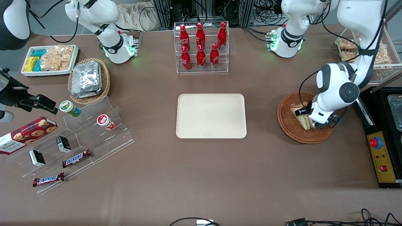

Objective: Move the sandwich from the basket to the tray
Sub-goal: 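Close the left gripper on the wrapped sandwich, then lift the sandwich up out of the basket with the left gripper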

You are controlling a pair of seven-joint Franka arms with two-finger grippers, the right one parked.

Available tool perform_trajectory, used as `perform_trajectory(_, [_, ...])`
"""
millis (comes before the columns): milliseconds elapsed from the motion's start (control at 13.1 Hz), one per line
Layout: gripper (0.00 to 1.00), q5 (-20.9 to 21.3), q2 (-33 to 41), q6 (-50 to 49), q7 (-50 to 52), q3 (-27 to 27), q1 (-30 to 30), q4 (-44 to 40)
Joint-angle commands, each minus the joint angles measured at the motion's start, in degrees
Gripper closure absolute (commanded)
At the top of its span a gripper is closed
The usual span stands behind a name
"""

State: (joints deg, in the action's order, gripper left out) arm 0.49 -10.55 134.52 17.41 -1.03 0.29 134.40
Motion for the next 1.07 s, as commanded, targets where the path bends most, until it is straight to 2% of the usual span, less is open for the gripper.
perform_trajectory(0, [1.00,-0.32,0.71,-0.22,0.61,0.07,-0.37,-0.46])
perform_trajectory(152, [1.00,-0.32,2.98,-4.24,0.43,0.07,-0.46,-1.33])
perform_trajectory(381, [1.00,0.21,8.34,-20.47,-0.27,0.15,-0.55,-9.21])
perform_trajectory(533, [1.00,0.39,10.72,-33.12,-0.62,0.15,-0.55,-17.29])
perform_trajectory(762, [1.00,0.39,10.38,-53.42,-2.72,0.07,-0.64,-35.28])
perform_trajectory(990, [1.00,-0.31,10.11,-58.05,-2.13,-1.85,-1.69,-40.62])
